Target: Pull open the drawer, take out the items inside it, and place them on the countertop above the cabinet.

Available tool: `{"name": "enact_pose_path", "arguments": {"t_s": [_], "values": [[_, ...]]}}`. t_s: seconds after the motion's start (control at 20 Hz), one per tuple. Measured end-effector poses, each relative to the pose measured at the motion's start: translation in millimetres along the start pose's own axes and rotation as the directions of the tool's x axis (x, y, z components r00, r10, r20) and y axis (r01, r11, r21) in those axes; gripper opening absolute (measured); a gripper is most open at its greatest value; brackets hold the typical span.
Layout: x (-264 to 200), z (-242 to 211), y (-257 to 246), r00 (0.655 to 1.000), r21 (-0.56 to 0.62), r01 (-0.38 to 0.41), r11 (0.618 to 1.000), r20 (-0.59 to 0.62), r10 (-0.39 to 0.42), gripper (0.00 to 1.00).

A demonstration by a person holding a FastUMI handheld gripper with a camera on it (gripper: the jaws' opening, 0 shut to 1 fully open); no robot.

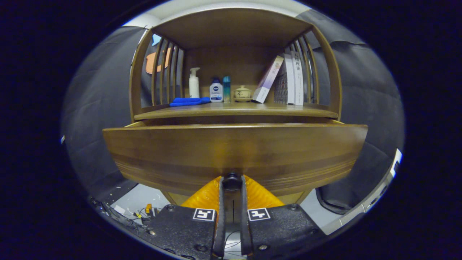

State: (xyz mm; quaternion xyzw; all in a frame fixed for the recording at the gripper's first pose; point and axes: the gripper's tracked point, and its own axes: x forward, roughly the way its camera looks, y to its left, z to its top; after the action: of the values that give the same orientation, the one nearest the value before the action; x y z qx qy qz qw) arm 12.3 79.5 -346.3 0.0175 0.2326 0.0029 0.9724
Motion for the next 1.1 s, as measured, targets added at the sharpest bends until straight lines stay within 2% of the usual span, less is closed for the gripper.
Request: {"name": "enact_pose_path", "arguments": {"t_s": [0.25,0.8,1.0,1.1], "values": [[-31,-15,0,1.000,0.023,-0.011,1.000,-0.005,0.011,0.20],[-70,-36,8,0.998,-0.044,-0.056,0.997,-0.027,0.055,0.20],[-72,-36,9,0.995,-0.016,-0.057,0.998,-0.085,0.055,0.20],[-74,-35,8,0.990,0.002,-0.062,0.998,-0.126,0.061,0.24]]}}
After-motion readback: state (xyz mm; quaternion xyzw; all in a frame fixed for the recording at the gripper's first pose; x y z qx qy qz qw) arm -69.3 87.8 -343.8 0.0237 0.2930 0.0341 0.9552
